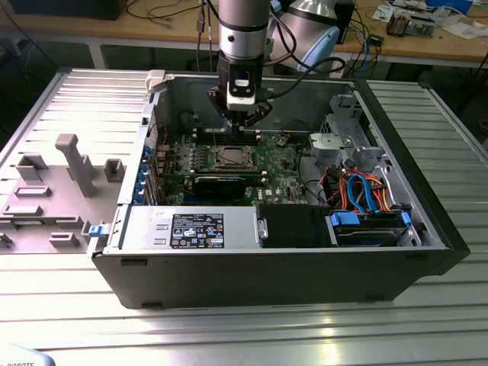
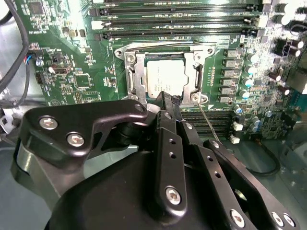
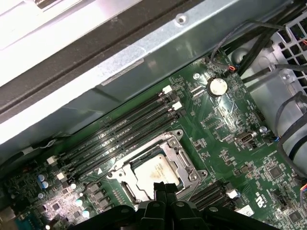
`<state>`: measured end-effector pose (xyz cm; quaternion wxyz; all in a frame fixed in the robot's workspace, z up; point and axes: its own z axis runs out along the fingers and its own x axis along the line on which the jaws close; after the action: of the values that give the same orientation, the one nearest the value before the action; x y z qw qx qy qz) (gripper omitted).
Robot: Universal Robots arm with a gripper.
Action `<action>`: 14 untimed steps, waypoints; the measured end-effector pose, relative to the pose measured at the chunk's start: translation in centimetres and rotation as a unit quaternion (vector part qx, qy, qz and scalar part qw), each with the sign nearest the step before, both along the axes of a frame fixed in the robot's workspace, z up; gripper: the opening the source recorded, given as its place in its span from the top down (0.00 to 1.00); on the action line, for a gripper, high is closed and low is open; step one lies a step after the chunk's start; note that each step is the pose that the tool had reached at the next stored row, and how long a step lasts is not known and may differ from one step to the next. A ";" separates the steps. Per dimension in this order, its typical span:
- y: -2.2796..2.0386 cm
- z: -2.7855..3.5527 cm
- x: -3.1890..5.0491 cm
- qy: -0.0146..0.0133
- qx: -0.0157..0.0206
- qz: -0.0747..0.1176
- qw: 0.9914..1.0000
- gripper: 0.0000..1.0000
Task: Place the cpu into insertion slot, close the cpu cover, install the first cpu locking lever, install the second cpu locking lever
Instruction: 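Install the first cpu locking lever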
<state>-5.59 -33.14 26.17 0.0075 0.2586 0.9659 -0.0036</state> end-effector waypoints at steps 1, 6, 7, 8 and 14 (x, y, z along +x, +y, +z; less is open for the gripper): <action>0.00 0.00 0.00 0.000 0.000 0.016 1.000 0.89; 0.00 0.00 0.00 0.000 0.000 0.061 0.998 0.89; 0.00 0.00 0.00 0.000 0.000 0.066 0.998 0.89; 0.00 0.00 0.00 0.000 0.000 0.072 0.997 0.89; 0.00 0.00 0.00 0.000 0.000 0.097 0.995 0.89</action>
<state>-5.59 -33.14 26.17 0.0078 0.1642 0.9864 -0.0028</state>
